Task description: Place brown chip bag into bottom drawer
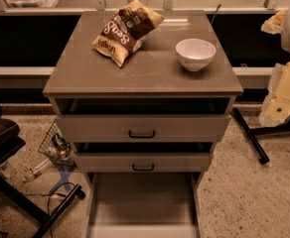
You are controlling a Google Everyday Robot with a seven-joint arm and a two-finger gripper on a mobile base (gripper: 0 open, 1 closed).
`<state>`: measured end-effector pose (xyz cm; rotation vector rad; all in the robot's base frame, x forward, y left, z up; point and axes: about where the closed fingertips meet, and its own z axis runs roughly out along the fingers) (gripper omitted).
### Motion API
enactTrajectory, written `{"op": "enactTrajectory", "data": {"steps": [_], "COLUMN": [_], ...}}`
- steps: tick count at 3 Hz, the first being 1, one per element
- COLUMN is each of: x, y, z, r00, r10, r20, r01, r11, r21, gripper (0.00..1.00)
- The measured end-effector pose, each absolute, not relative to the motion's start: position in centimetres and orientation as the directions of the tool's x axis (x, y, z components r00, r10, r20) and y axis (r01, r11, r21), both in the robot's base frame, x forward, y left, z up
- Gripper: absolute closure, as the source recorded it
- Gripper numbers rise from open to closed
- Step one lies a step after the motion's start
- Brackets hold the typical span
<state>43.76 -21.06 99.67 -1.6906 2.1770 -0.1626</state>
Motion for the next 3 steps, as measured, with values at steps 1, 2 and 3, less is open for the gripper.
{"op": "enactTrajectory", "data": {"steps": [1, 2, 3], "x": [43.8, 48.9, 54.7], "y": [-21.0, -16.3, -10.8], "z": [99.7, 102.6, 104.7], "r00": [-0.205, 0.012, 0.226], "r10": [-0.953, -0.979, -0.967], "r20": [-0.223, -0.203, -0.115], "r01": [-0.909, -0.899, -0.851], "r11": [0.27, 0.079, -0.138], "r21": [-0.318, -0.431, -0.507], "gripper": [0.0, 0.0, 0.0]}}
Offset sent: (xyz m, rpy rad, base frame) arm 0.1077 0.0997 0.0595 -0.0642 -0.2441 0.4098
